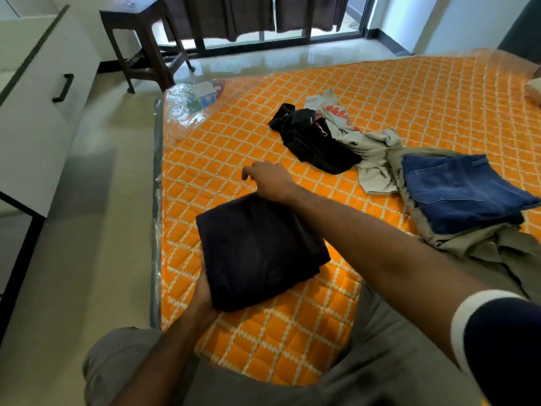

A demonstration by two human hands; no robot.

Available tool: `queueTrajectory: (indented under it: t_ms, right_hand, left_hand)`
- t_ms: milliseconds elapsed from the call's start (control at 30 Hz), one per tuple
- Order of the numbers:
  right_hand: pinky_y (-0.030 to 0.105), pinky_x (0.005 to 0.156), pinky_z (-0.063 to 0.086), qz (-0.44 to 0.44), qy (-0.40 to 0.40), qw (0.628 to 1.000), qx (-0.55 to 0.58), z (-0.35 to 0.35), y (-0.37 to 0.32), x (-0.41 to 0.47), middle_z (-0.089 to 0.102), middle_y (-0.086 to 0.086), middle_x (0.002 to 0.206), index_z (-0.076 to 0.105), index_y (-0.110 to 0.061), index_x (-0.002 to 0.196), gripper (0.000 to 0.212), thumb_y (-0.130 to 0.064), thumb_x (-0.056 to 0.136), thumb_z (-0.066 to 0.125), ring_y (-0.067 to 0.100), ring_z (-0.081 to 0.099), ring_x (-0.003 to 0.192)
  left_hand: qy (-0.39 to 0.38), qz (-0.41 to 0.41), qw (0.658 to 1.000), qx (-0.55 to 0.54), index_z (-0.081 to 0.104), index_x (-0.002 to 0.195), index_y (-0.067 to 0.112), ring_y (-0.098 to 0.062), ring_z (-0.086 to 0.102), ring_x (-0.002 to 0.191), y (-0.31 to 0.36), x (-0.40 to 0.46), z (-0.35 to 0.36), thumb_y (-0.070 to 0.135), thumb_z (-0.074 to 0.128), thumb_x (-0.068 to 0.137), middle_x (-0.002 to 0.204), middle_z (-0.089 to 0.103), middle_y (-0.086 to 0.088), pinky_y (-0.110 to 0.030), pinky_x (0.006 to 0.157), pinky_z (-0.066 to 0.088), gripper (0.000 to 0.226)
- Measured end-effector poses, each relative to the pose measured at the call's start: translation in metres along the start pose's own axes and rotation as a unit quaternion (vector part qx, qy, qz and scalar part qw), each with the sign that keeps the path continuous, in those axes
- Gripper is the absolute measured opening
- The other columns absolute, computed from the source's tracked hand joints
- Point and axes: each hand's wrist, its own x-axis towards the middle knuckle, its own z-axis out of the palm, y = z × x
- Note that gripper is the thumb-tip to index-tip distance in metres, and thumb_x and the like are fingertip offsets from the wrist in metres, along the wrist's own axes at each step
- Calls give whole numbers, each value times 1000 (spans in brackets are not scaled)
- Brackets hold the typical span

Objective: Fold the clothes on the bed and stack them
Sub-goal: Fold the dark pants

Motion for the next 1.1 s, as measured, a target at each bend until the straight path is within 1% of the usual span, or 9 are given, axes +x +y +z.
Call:
queueTrajectory:
  t_ms: [67,167,367,433,633,733,900,1000,1100]
  right_hand:
    - [46,86,44,53,106,992,34,21,-10,-13,57,2,122,58,-26,125,40,-7,90,55,29,54,110]
    - [45,81,41,26,137,989,46,77,-39,-67,55,4,120,58,-22,120,31,-23,89,55,31,52,106]
    - [48,92,40,72,-3,996,60,157,-45,-124,36,2,144,25,-36,156,70,-62,94,47,31,42,118]
    - [48,98,35,77,-21,991,110,150,-37,-114,29,-1,147,19,-39,156,73,-62,94,49,29,36,124]
    - [50,114,27,-84,-68,993,50,142,27,-136,17,-4,164,15,-36,160,81,-69,93,46,26,22,146]
    - [47,112,30,-116,-94,989,-7,137,59,-158,20,-5,164,21,-41,157,70,-57,95,51,25,27,145]
    - [46,106,31,47,-70,990,-113,90,79,-163,44,0,143,57,-34,130,42,-21,90,61,28,40,131]
    - [38,96,45,114,-3,972,207,58,54,-151,57,2,125,66,-23,120,26,-17,95,62,29,56,118]
    - [48,92,58,134,-31,779,612,25,2,-136,65,5,125,58,-22,133,37,-39,101,58,30,67,108]
  left_hand:
    - [64,4,998,-1,62,121,15,-24,64,102,8,4,-6,56,29,104,110,69,-3,-37,88,49,55]
    - [152,78,982,76,64,110,7,-34,65,106,16,20,-27,50,41,103,107,69,-16,-43,83,54,50]
    - [-53,63,973,215,62,125,20,-16,71,103,30,38,-2,45,81,79,120,71,-3,-33,83,59,56]
    - [-52,67,964,252,49,137,23,-9,67,106,25,44,6,27,75,89,127,64,6,-23,80,57,54]
    - [3,57,956,289,32,149,14,-23,55,126,15,52,0,21,80,84,146,49,-2,-39,98,51,81]
    - [-13,51,974,218,46,142,16,-18,65,108,17,42,5,16,79,84,129,62,1,-31,81,57,67]
    - [-17,83,986,144,58,129,12,-25,69,101,35,21,37,10,73,88,118,68,-3,-40,80,58,44]
    - [-16,150,976,160,61,118,5,-20,72,90,62,10,58,7,75,85,104,71,-5,-28,68,59,36]
    - [-48,223,938,262,59,117,5,-10,70,89,95,-7,78,31,80,64,103,71,-2,-25,70,54,63]
